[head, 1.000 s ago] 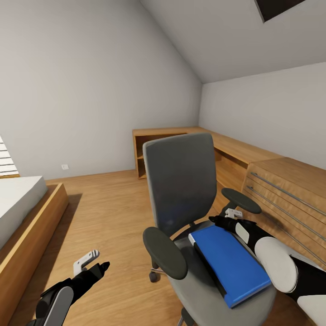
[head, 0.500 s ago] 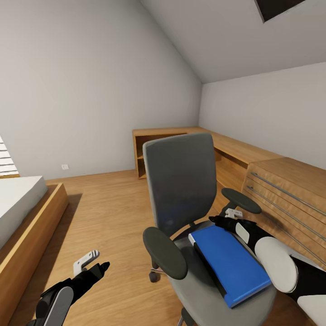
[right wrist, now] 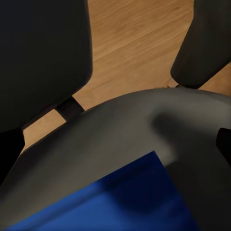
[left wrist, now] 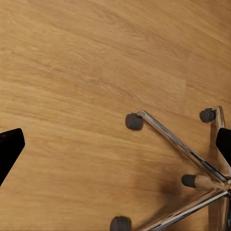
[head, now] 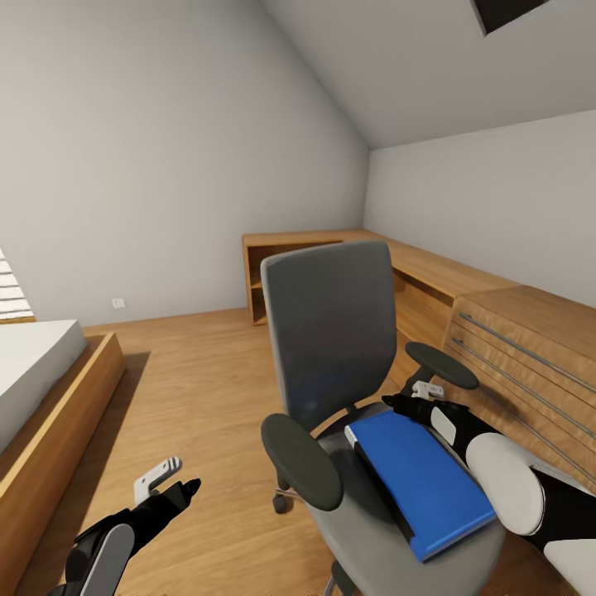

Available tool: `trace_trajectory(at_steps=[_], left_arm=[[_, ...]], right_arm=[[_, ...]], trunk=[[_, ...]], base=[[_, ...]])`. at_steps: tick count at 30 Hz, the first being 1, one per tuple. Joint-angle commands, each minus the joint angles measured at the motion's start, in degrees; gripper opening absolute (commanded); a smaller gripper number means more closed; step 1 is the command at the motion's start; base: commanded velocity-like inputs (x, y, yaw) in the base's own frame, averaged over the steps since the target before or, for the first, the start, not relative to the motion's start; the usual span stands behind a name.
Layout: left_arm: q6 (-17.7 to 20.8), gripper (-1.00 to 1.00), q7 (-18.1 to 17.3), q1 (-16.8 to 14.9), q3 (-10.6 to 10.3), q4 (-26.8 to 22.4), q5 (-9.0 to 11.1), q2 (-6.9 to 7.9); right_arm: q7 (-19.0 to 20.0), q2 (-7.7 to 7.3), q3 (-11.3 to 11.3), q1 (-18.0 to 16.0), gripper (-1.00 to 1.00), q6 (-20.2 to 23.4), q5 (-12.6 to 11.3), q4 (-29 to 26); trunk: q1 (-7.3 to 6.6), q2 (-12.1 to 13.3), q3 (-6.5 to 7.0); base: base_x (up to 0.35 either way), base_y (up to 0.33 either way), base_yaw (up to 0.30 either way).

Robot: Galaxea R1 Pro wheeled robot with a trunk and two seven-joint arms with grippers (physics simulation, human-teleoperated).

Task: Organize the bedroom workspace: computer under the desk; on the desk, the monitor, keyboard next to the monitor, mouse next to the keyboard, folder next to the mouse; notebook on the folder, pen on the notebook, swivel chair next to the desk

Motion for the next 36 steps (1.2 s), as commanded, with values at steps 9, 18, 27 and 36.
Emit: trace_trajectory(at_steps=[9, 18, 27, 36], left_arm=[[0.2, 1.0, 0.5, -0.1, 0.0, -0.1, 0.6, 0.01], [0.2, 1.0, 0.5, 0.0, 0.0, -0.1, 0.6, 0.01], [0.2, 1.0, 0.5, 0.0, -0.6, -0.1, 0.6, 0.01], [0.1, 1.0, 0.5, 0.0, -0.8, -0.1, 0.5, 0.01]], right_arm=[[0.3, 0.01, -0.5, 0.0, 1.0, 0.4, 0.6, -0.1], [0.4, 0.01, -0.5, 0.0, 1.0, 0.4, 0.6, -0.1], [0.4, 0.0, -0.5, 0.0, 1.0, 0.4, 0.6, -0.1], [0.4, 0.01, -0.5, 0.0, 1.0, 0.4, 0.6, -0.1]], trunk=[[-0.01, 0.0, -0.83], [-0.01, 0.0, -1.63], [-0.01, 0.0, -2.4], [-0.01, 0.0, -2.55]], base=[[0.0, 0.0, 0.0], [0.0, 0.0, 0.0], [0.0, 0.0, 0.0], [-0.004, 0.0, 0.0]])
